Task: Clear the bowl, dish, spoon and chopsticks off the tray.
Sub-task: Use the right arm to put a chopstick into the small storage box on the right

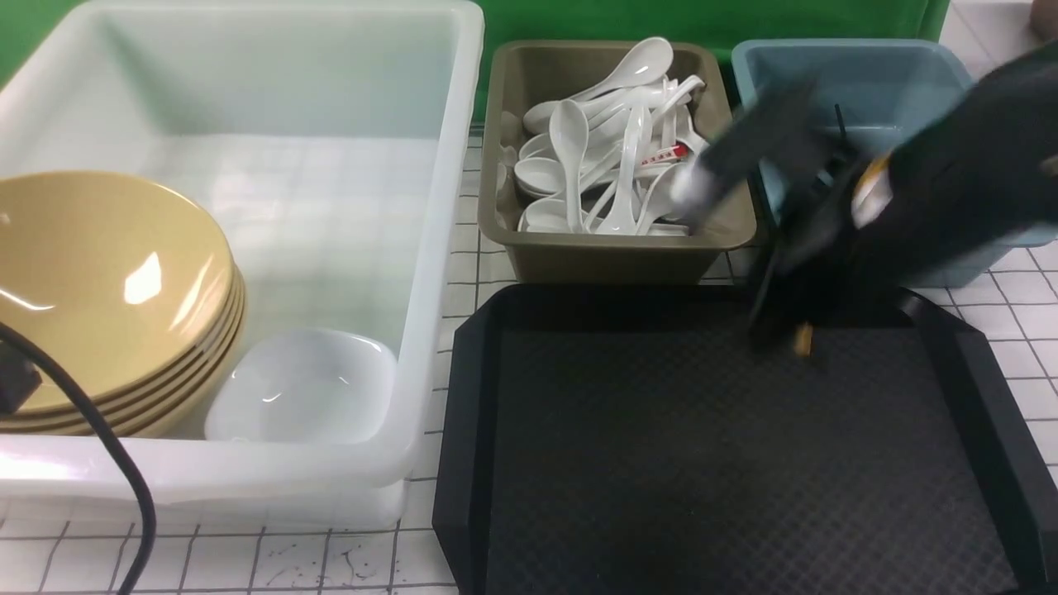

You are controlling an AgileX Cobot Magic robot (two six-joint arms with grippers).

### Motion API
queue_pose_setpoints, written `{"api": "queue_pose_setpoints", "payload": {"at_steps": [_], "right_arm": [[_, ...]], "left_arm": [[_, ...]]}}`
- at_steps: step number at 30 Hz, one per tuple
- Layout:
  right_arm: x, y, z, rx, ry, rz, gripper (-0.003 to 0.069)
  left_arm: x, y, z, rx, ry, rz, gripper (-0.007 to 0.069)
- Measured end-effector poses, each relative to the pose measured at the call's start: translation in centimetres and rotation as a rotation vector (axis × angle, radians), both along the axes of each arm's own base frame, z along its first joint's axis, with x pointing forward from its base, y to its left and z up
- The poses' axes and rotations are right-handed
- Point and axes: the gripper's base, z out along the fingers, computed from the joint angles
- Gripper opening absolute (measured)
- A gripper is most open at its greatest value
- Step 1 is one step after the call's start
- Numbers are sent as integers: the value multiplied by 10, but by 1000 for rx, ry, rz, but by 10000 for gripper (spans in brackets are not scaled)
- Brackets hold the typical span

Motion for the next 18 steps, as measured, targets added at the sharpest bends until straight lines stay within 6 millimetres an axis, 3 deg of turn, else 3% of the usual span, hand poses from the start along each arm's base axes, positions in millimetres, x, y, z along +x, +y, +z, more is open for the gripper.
{"api": "queue_pose_setpoints", "payload": {"at_steps": [2, 3, 5, 8, 9, 10, 12, 13, 15, 18], "right_arm": [[16, -15, 20, 56, -137, -63, 83], [33, -28, 27, 84, -193, -122, 83], [60, -46, 30, 106, -221, -206, 83], [118, -68, -4, 124, -131, -347, 83], [118, -68, -4, 124, -131, -347, 83], [147, -78, -34, 136, -55, -420, 83], [162, -82, -53, 143, 1, -468, 83], [186, -89, -88, 144, 120, -555, 92], [202, -93, -115, 117, 228, -611, 118], [213, -94, -130, 87, 318, -649, 185]], "left_arm": [[0, 0, 0, -7, -1, 0, -12], [0, 0, -1, -17, -1, 0, -12], [1, 0, -4, -25, 4, 1, -12], [1, 0, -7, -31, 13, 1, -12], [1, 0, -7, -31, 13, 1, -12], [1, 0, -8, -31, 16, 2, -12], [1, 0, -8, -33, 16, 2, -12], [1, 0, -8, -39, 15, 2, -12], [1, -1, -8, -43, 15, 3, -12], [1, -1, -8, -45, 15, 3, -12]]}}
